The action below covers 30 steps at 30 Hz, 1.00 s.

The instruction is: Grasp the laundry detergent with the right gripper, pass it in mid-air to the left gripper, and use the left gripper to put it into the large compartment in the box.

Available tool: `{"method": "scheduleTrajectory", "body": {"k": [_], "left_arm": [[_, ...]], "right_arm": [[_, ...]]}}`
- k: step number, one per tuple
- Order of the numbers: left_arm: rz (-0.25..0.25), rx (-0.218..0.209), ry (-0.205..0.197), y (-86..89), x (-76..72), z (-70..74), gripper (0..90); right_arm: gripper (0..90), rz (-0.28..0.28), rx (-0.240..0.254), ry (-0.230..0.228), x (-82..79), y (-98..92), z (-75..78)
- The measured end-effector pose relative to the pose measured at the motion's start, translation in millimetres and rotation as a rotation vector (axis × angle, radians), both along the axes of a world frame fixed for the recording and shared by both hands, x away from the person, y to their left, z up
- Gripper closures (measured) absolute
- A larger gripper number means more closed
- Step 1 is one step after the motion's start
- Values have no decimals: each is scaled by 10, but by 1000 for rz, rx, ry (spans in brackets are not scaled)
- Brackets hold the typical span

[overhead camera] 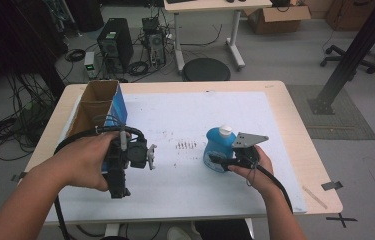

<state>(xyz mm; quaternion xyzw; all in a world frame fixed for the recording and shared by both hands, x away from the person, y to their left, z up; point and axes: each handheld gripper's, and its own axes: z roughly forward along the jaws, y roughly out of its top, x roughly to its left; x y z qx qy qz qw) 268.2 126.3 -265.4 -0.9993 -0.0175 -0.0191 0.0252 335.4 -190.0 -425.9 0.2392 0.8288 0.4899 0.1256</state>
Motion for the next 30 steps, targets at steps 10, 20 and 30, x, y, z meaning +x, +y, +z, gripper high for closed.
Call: {"method": "scheduleTrajectory", "body": {"k": [10, 20, 30], "left_arm": [[-9, 11, 8, -60, 40, 1, 2], [-11, 8, 0, -101, 164, 46, 2], [-13, -2, -3, -187, 300, 59, 2]], "right_arm": [[447, 34, -18, -18, -25, 45, 57], [447, 147, -37, -69, -120, 186, 350], [447, 248, -42, -56, -230, 340, 502]]}}
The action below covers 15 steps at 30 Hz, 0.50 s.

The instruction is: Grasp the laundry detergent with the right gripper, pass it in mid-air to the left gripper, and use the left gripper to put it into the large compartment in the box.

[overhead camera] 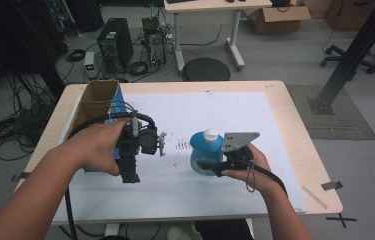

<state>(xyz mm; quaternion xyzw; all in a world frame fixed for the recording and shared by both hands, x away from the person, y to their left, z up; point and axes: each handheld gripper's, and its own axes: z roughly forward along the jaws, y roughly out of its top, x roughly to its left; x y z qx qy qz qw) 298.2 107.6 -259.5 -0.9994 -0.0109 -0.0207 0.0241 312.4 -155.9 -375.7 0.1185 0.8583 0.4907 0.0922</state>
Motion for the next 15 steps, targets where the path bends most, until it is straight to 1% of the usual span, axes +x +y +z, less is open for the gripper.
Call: {"method": "scheduleTrajectory", "body": {"k": [2, 4, 8, 9, 12, 13, 14, 15], "left_arm": [[-3, -2, -3, -6, 15, 7, 2], [-2, -2, -6, -17, 36, 23, 2], [-5, -2, -8, -38, 62, 52, 2], [-4, -3, -8, -47, 68, 57, 2], [-6, -1, -11, -72, 78, 70, 2], [-6, -1, -11, -72, 78, 70, 2], [-13, -6, -13, -96, 81, 83, 2], [-13, -5, -12, -106, 80, 89, 2]], "right_arm": [[447, 5, -3, 2, -9, 12, 3], [448, 37, -13, 13, -45, 63, 9], [448, 59, -12, 31, -71, 112, 9], [448, 64, -13, 29, -75, 122, 11], [449, 89, -5, 44, -98, 171, 20], [449, 89, -5, 44, -98, 171, 20], [449, 104, 3, 49, -114, 210, 24], [449, 109, 4, 49, -119, 224, 24]]}}
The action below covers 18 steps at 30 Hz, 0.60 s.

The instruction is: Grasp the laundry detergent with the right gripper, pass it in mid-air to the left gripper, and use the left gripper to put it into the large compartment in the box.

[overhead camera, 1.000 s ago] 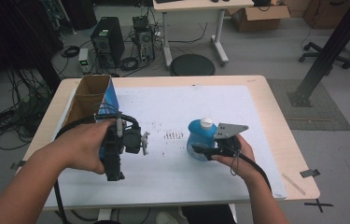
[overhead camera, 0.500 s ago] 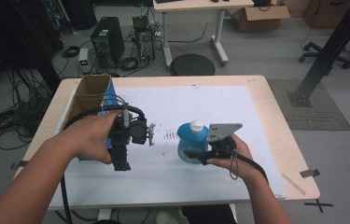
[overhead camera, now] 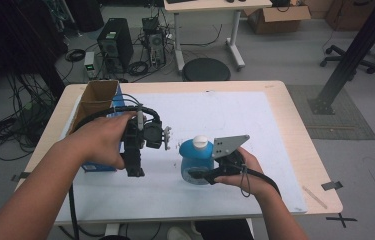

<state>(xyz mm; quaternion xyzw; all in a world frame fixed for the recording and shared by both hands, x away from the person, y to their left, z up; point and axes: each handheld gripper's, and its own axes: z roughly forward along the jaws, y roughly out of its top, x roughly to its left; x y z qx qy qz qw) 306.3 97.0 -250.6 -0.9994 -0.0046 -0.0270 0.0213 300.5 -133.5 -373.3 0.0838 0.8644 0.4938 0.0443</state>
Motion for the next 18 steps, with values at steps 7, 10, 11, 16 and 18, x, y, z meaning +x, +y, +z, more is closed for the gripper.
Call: {"method": "scheduleTrajectory", "body": {"k": [7, 10, 11, 16, 18], "left_arm": [[-9, -2, 0, -37, -5, 39, 2], [-11, 0, 3, -51, -13, 41, 2], [-11, 0, 4, -56, -15, 41, 2], [-16, -3, 7, -85, -25, 34, 2], [-21, -6, 9, -112, -35, 37, 2]], "right_arm": [[449, 45, 16, 7, -36, 145, -11], [449, 58, 21, 9, -45, 196, -23], [449, 63, 21, 11, -47, 215, -28], [449, 81, 23, 11, -57, 298, -50], [449, 90, 23, 11, -66, 350, -58]]}}
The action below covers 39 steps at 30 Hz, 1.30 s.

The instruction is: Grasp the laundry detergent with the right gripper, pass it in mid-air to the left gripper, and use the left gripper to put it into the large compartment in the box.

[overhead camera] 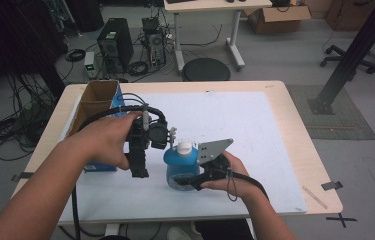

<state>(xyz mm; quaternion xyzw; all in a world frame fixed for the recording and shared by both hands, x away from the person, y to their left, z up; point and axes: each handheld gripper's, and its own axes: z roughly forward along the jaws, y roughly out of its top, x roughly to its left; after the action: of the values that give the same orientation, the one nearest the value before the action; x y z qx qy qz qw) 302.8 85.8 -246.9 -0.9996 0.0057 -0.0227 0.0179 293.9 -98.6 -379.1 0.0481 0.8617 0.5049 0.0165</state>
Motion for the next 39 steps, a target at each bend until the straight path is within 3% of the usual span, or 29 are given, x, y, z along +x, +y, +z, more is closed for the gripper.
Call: {"method": "scheduleTrajectory", "body": {"k": [24, 39], "left_arm": [[-11, -4, 10, -17, -57, -11, 2], [-26, -13, 7, -78, -79, -20, 2]], "right_arm": [[449, 39, 19, -8, 16, 461, -97], [448, 39, 12, -22, 20, 591, -67]]}}
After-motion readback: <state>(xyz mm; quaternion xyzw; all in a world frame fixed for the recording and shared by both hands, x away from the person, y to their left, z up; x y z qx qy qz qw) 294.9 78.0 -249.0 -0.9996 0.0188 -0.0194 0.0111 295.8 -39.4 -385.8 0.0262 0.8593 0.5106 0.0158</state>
